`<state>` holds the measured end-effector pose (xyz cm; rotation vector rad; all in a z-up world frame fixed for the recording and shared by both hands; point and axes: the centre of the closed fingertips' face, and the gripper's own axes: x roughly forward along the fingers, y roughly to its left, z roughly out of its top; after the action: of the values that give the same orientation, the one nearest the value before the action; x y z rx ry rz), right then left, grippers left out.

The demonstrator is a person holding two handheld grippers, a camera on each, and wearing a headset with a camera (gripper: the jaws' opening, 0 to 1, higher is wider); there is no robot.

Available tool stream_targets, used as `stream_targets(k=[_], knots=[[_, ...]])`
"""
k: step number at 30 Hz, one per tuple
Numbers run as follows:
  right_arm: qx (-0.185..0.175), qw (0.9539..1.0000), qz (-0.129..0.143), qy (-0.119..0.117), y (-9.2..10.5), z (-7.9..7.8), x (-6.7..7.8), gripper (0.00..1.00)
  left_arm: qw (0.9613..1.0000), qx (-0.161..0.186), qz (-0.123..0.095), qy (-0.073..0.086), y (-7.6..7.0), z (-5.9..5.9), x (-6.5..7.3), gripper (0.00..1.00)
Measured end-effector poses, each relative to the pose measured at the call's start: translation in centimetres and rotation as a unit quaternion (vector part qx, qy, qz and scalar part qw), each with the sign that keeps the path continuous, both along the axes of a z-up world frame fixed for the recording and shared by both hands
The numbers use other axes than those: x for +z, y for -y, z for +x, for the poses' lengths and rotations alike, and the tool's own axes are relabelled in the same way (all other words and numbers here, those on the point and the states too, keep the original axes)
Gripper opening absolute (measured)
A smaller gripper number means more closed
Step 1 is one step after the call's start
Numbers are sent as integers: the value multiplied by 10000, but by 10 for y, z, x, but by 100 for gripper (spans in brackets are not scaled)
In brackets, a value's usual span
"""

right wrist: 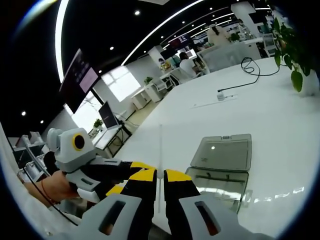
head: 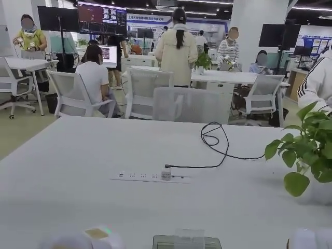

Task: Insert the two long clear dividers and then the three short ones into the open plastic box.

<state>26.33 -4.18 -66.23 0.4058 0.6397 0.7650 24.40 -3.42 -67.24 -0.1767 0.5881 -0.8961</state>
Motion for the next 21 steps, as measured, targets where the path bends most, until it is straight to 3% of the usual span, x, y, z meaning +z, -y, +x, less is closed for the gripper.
stream_targets(k=[7,11,13,17,19,21], knots=[[-117,9997,-9,-231,9,8,2,7,9995,-209,7,236,-5,-4,1,41],[-189,9985,-205,-478,17,12,-5,7,9987,-377,72,334,-9,-9,-4,46],[-233,9978,-320,-535,21,15,-8,7,9975,-493,130,486,-11,-11,-6,48],[-258,9927,-647,-989,32,18,-22,7,9944,-785,208,681,-13,-18,-10,59],[-295,9912,-760,-1039,35,23,-28,7,9927,-921,248,735,-15,-22,-13,62],[-257,9851,-1057,-1332,43,23,-41,7,9903,-1068,350,813,-18,-27,-19,66]])
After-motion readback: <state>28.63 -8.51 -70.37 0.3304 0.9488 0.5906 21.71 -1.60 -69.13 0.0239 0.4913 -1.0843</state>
